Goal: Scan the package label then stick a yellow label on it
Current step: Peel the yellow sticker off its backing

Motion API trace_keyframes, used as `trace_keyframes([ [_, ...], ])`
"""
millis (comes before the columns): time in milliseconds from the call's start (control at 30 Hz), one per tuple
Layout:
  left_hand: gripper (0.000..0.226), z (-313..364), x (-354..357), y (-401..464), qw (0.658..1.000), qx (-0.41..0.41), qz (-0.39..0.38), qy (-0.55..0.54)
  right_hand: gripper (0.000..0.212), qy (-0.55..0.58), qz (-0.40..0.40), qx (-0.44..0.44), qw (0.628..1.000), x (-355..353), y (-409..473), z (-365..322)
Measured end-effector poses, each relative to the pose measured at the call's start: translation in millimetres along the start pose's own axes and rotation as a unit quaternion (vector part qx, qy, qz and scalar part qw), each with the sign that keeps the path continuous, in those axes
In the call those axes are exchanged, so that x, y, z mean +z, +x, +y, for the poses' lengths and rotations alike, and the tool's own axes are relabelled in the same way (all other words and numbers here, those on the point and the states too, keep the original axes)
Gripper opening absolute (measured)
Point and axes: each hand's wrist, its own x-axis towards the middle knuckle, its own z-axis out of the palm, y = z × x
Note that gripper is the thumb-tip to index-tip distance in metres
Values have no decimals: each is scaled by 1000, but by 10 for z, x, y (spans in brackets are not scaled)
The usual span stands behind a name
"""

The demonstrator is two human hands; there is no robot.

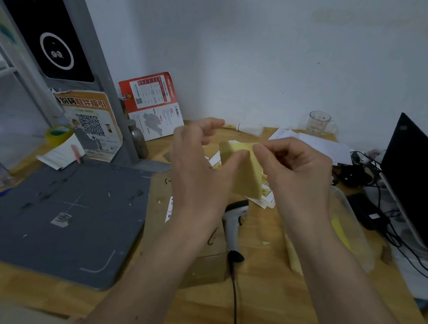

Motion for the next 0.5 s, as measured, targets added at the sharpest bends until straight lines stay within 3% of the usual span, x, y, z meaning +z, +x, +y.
trace_keyframes([
  [133,16,56,68,-149,997,11,-77,-21,12,50,9,38,998,19,18,5],
  [233,24,36,113,-176,986,-26,-131,-100,11,84,-4,58,995,13,29,11],
  [500,23,13,161,-132,959,-97,-125,-234,9,116,-15,81,990,-8,22,49],
])
